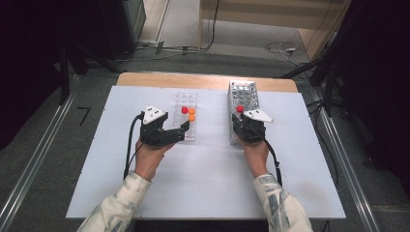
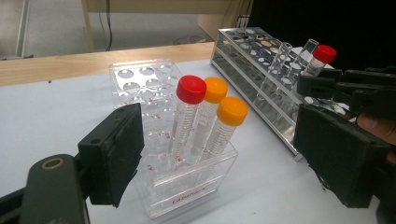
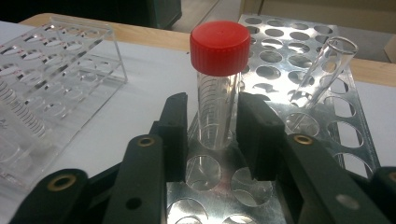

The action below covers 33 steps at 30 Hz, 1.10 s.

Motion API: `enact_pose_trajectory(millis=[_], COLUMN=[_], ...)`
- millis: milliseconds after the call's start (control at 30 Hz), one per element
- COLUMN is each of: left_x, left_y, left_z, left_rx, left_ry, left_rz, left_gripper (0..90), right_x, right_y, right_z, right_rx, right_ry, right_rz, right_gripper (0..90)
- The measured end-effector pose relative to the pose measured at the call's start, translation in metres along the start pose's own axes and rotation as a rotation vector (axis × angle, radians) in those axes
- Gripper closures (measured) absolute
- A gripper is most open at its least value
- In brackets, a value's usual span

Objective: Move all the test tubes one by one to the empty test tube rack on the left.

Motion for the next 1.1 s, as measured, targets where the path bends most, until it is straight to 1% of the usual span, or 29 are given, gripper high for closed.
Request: enact_pose_trajectory(millis=[167,300,533,933,1100], left_x=[0.000,0.000,0.000,0.000,0.000], left_y=[0.000,0.000,0.000,0.000,0.000], left_z=[0.000,0.000,0.000,0.000,0.000], left_rx=[0.002,0.003,0.007,0.012,0.015], left_ry=[-0.002,-0.001,0.001,-0.001,-0.001], left_rz=[-0.002,-0.002,-0.007,-0.017,-0.018], left_gripper=[16.8,16.8,16.2,14.3,14.3], right_x=[0.001,0.001,-0.004,-0.018,-0.028], right_y=[0.000,0.001,0.002,0.005,0.006], right_z=[0.000,0.000,-0.003,-0.015,-0.022], right_rx=[-0.003,0.003,0.002,0.010,0.013], right_ry=[-0.002,-0.001,0.022,0.068,0.102], right_rz=[0.002,-0.004,-0.005,-0.017,-0.022], right_gripper=[69.8,70.8,71.2,71.3,71.3])
Point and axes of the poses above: each handheld gripper's, and its own axes: x roughly forward along the jaws, z roughly out of its underside, y roughly to its right, the point moved 2 cm from there along x, roughly forward along the jaws, and after that the axes turned 2 degrees about -y, right-handed, at the moved point
